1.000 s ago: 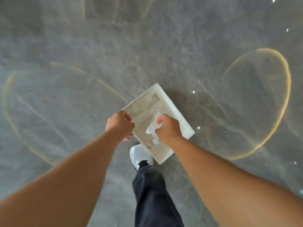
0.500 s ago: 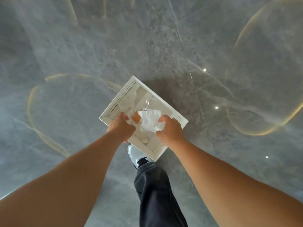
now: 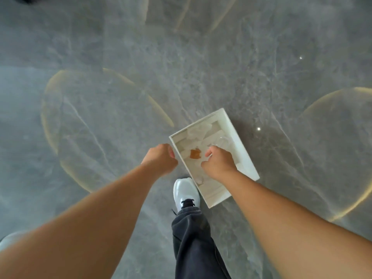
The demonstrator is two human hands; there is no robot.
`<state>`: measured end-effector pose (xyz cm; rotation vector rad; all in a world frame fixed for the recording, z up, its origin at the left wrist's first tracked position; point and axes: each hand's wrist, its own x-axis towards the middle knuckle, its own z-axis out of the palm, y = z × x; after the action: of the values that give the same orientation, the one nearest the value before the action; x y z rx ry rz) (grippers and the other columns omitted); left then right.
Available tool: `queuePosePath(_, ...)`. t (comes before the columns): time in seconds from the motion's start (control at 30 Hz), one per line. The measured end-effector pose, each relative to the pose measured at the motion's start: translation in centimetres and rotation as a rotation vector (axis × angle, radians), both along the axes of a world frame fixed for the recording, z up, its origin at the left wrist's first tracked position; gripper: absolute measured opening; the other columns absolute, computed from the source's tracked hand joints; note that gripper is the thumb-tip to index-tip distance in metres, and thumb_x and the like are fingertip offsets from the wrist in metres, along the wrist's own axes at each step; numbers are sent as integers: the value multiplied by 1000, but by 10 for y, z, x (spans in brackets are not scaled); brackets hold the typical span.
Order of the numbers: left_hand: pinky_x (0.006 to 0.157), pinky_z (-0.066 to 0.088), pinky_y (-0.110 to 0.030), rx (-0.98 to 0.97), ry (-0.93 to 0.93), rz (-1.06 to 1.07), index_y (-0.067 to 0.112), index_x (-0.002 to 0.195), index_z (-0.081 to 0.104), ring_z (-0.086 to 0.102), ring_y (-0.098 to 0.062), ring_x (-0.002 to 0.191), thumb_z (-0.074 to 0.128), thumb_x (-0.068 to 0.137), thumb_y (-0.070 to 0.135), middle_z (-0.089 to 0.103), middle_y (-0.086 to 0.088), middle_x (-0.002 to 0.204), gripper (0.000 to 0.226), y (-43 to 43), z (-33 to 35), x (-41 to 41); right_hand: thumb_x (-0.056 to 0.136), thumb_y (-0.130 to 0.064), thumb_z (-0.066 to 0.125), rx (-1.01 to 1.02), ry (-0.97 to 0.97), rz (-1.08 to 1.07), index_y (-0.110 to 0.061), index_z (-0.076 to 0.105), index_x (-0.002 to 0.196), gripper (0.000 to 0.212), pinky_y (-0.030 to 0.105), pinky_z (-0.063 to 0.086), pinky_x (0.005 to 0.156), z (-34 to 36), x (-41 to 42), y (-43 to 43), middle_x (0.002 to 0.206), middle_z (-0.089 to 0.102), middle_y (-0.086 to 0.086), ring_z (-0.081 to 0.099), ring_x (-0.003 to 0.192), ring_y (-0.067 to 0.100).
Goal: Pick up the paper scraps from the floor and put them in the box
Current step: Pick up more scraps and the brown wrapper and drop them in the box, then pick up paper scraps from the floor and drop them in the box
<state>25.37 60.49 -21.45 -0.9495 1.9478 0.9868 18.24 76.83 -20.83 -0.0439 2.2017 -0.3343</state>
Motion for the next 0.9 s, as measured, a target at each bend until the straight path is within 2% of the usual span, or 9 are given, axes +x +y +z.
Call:
queuePosePath(0.07, 69, 53, -29, -24, 8, 36, 24, 88, 63, 65, -27, 82, 58, 78, 18, 67, -6, 92, 13, -33, 2, 26, 79, -14, 60, -10, 20, 72, -16, 60, 107, 27, 33, 51, 85, 5, 12, -39, 111, 64, 6, 59, 103, 26)
queuePosePath(0.13, 69, 49, -26, -35, 16, 61, 24, 90, 63, 64, -28, 88, 58, 77, 18, 66, -6, 96, 15, -69, 3, 56, 78, -15, 61, -31, 27, 147, -15, 60, 105, 27, 34, 50, 88, 9, 30, -84, 110, 65, 8, 59, 105, 29)
queuePosePath(0.23, 75, 50, -28, -53, 22, 112, 22, 94, 63, 63, -28, 95, 57, 77, 18, 67, -7, 101, 18, -124, 6, 109, 77, -18, 61, -41, 32, 257, -19, 60, 103, 25, 21, 42, 65, 13, 67, -151, 107, 65, 4, 59, 103, 26)
queuePosePath(0.27, 77, 52, -29, -57, 21, 135, 21, 95, 63, 62, -29, 96, 57, 77, 18, 67, -7, 102, 19, -143, 8, 129, 77, -18, 61, -45, 36, 295, -19, 60, 102, 24, 20, 41, 64, 15, 82, -173, 106, 65, 4, 59, 102, 26)
queuePosePath(0.33, 82, 53, -32, -63, 12, 175, 20, 98, 63, 62, -30, 98, 56, 77, 18, 67, -9, 105, 22, -180, 12, 171, 77, -17, 61, -60, 38, 369, -17, 61, 100, 23, 27, 48, 79, 16, 114, -218, 106, 67, 8, 59, 104, 29)
queuePosePath(0.4, 84, 53, -34, -64, -1, 216, 19, 101, 63, 62, -32, 101, 57, 78, 19, 67, -10, 107, 24, -217, 16, 216, 77, -17, 61, -46, 34, 449, -18, 61, 99, 22, 31, 48, 87, 18, 151, -264, 106, 68, 9, 59, 104, 29)
queuePosePath(0.57, 88, 52, -35, -84, -29, 338, 19, 106, 62, 61, -32, 104, 56, 78, 20, 66, -10, 112, 28, -314, 29, 337, 75, -17, 62, -48, 9, 671, -18, 61, 96, 21, 31, 48, 85, 22, 250, -383, 104, 67, 10, 60, 101, 29)
queuePosePath(0.7, 85, 52, -36, -111, -40, 537, 16, 106, 62, 60, -33, 102, 57, 79, 19, 66, -11, 109, 28, -384, 38, 446, 75, -19, 63, -59, 16, 877, -18, 62, 97, 23, 30, 47, 85, 28, 336, -486, 105, 68, 10, 60, 103, 29)
queuePosePath(0.9, 82, 51, -33, -141, -133, 855, 19, 99, 62, 60, -31, 101, 57, 79, 20, 66, -11, 108, 20, -427, 44, 619, 75, -20, 65, -118, -15, 1185, -18, 63, 98, 24, 30, 48, 86, 35, 488, -614, 106, 69, 10, 62, 103, 29)
